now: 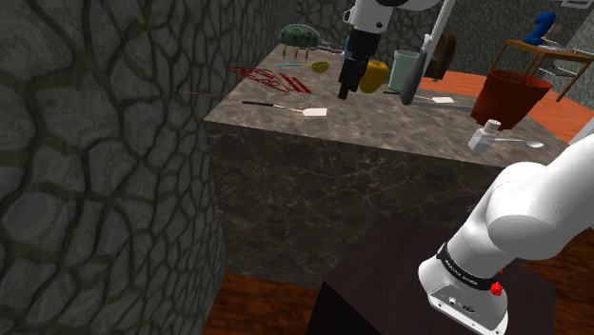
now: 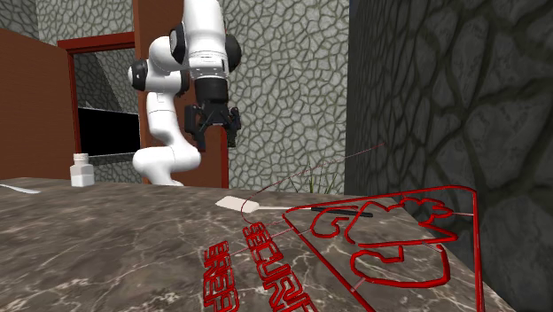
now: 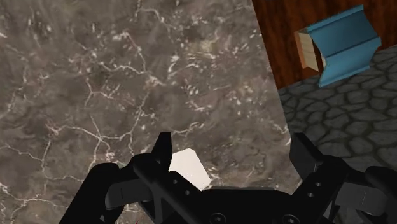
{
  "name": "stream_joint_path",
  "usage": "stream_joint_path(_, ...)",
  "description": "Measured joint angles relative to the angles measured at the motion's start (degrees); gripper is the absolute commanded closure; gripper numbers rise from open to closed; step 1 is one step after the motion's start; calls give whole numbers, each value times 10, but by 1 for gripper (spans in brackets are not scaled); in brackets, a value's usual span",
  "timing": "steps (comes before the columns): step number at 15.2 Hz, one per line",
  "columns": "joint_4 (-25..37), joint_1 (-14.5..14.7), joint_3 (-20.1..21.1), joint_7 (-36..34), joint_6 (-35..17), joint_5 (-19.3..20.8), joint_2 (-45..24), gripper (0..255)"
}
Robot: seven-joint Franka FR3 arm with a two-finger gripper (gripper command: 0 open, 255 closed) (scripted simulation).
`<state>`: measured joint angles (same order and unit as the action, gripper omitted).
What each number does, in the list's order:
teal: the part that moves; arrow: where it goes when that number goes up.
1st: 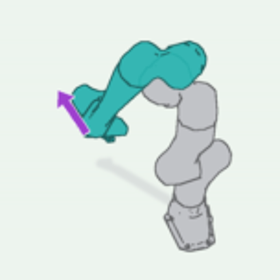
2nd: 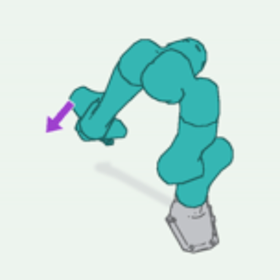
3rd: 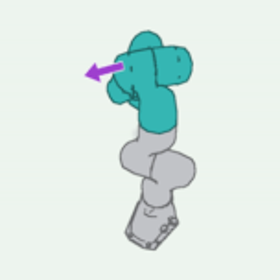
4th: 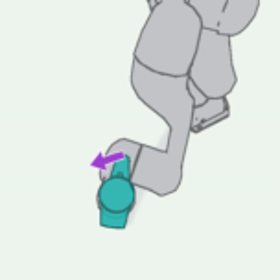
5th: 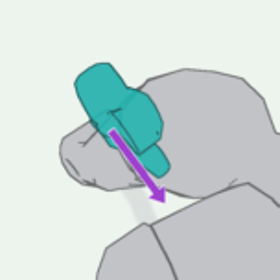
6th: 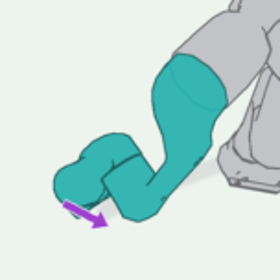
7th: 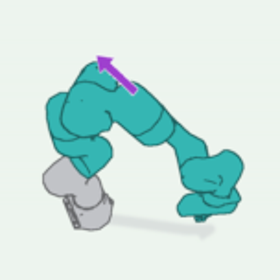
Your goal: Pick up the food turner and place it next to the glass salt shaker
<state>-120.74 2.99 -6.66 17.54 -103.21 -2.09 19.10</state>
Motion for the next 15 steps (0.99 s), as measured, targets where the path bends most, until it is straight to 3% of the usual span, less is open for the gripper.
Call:
stream_joint_path(7,118,17,-3,81,-36,-8,-149,0)
stream_joint_path(15,312,26,10,160,-31,-17,-330,0)
